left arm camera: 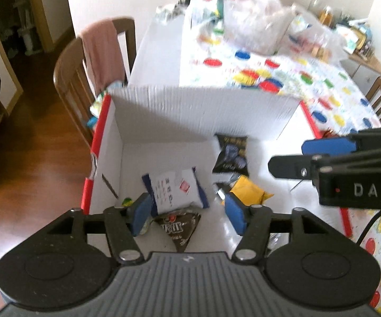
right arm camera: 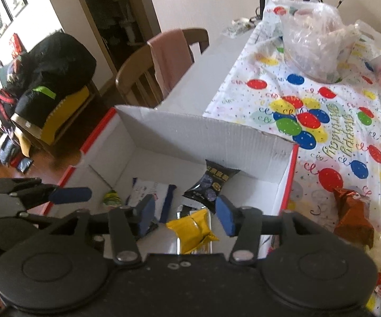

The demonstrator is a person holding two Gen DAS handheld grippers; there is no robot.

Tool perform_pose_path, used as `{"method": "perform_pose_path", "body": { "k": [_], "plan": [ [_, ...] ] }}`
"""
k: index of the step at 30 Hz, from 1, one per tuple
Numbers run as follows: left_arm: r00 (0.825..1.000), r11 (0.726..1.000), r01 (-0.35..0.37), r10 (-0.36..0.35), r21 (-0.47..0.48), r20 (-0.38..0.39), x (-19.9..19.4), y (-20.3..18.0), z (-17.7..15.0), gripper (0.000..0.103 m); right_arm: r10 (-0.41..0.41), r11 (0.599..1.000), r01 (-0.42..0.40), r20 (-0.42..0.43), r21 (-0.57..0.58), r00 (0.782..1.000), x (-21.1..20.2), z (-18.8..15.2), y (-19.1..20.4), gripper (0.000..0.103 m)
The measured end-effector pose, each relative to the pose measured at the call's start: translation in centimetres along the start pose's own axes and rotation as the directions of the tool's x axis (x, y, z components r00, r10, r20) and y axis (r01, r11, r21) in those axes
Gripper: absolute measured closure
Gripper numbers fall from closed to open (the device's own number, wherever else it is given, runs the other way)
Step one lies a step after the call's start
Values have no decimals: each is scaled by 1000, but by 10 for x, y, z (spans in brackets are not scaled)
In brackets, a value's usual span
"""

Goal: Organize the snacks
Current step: 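Open both tools to drop the black candy and M&M's bag into the box, then move both open tools back over the snacks on the table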

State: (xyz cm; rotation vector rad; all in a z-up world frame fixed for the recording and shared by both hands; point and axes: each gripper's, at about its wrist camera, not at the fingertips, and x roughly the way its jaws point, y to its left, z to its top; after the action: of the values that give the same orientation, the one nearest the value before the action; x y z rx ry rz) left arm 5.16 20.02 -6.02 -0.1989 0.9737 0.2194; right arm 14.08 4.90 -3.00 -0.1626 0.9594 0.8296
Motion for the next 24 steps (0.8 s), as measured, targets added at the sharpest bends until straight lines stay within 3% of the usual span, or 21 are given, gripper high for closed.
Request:
{"method": "perform_pose_path", "body": {
  "k": [11,17,20,24],
  "plan": [
    [987,999,38,-39,15,155,-49,-23,-7,31,44,999,-47,129,20,991,-64,-20,-10,23],
    [975,998,48,-57,45,215,-66,-46,-12,25,42,999,-48,192,26,981,-93,-35,-20,16],
    [969,996,60,-73,64,236,-72,-60,-14,24,39,998,-49,227,37,973,-107,-45,-29,2],
    [962,992,81,-104,99,254,-76,-84,-17,23,27,997,-43,259,56,965,-122,-58,-45,1]
  ]
}}
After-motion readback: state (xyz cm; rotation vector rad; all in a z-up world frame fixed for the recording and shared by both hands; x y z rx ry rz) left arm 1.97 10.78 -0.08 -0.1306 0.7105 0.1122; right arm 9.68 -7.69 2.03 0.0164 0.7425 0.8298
